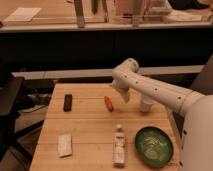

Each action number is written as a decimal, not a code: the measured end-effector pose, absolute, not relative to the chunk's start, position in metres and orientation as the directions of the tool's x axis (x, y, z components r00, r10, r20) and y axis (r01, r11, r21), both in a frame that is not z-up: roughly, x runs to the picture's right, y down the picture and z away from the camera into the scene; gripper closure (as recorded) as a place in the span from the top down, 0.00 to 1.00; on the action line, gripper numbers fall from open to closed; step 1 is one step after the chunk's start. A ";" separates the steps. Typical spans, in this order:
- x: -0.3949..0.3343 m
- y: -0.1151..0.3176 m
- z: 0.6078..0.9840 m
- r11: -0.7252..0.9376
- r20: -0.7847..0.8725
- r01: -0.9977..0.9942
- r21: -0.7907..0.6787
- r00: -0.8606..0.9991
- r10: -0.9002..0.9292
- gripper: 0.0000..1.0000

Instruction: Drag the pepper across the table

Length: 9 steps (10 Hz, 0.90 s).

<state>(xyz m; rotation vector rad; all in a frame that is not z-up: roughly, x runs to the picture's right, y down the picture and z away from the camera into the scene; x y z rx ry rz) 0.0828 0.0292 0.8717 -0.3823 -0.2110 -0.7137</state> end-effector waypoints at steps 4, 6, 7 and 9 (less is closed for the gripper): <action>0.075 0.037 0.892 0.654 0.348 0.710 -0.260 0.701 -0.622 0.80; 0.069 0.037 0.897 0.642 0.359 0.723 -0.253 0.687 -0.632 0.80; 0.068 0.039 0.901 0.631 0.369 0.734 -0.251 0.675 -0.639 0.80; 0.063 0.042 0.907 0.611 0.383 0.753 -0.246 0.654 -0.652 0.80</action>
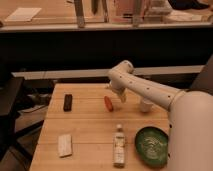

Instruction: Drag the pepper across the table

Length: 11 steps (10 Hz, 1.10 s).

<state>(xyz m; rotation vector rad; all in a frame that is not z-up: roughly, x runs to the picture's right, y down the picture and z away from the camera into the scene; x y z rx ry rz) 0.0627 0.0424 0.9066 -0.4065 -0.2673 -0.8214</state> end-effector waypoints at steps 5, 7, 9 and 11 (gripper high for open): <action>0.049 0.052 0.919 0.555 0.418 0.801 -0.227 0.594 -0.687 0.80; 0.045 0.055 0.923 0.537 0.428 0.814 -0.220 0.576 -0.697 0.80; 0.040 0.057 0.925 0.515 0.437 0.830 -0.214 0.552 -0.709 0.80; 0.035 0.061 0.926 0.490 0.449 0.848 -0.204 0.526 -0.722 0.80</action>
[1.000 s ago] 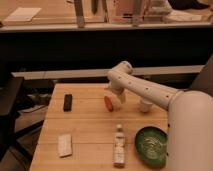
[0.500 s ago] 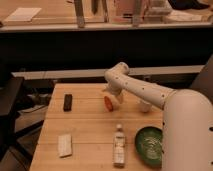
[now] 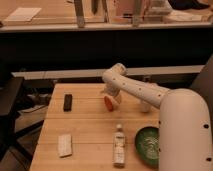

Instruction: Drag the pepper across the table

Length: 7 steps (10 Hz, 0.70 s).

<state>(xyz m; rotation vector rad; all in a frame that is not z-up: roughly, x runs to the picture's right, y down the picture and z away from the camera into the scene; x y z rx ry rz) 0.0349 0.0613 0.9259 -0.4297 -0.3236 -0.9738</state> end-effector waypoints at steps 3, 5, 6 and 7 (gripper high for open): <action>0.031 0.066 0.928 0.461 0.460 0.865 -0.198 0.497 -0.735 0.80; 0.025 0.070 0.931 0.435 0.471 0.880 -0.190 0.470 -0.747 0.80; 0.023 0.071 0.932 0.425 0.474 0.886 -0.186 0.460 -0.750 0.80; 0.020 0.073 0.932 0.417 0.477 0.890 -0.183 0.452 -0.754 0.80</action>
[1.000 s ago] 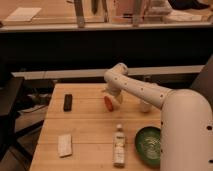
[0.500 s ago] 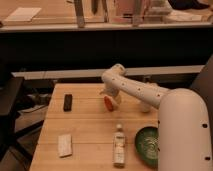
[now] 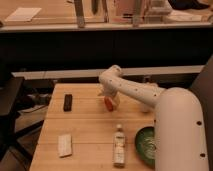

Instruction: Drag the pepper across the table

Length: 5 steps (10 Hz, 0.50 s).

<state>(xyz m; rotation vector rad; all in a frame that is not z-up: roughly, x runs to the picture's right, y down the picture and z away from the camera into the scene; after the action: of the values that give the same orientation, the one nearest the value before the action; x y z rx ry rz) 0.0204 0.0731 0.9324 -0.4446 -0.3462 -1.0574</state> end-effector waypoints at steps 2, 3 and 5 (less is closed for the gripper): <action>0.019 0.077 0.934 0.399 0.486 0.899 -0.180 0.434 -0.759 0.80; 0.017 0.078 0.935 0.390 0.489 0.904 -0.176 0.424 -0.763 0.80; 0.010 0.081 0.937 0.375 0.494 0.911 -0.170 0.408 -0.768 0.80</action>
<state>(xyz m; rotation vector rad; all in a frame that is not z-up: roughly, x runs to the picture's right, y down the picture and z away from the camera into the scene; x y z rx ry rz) 0.0103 0.0814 0.9368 -0.4542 -0.3613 -1.1046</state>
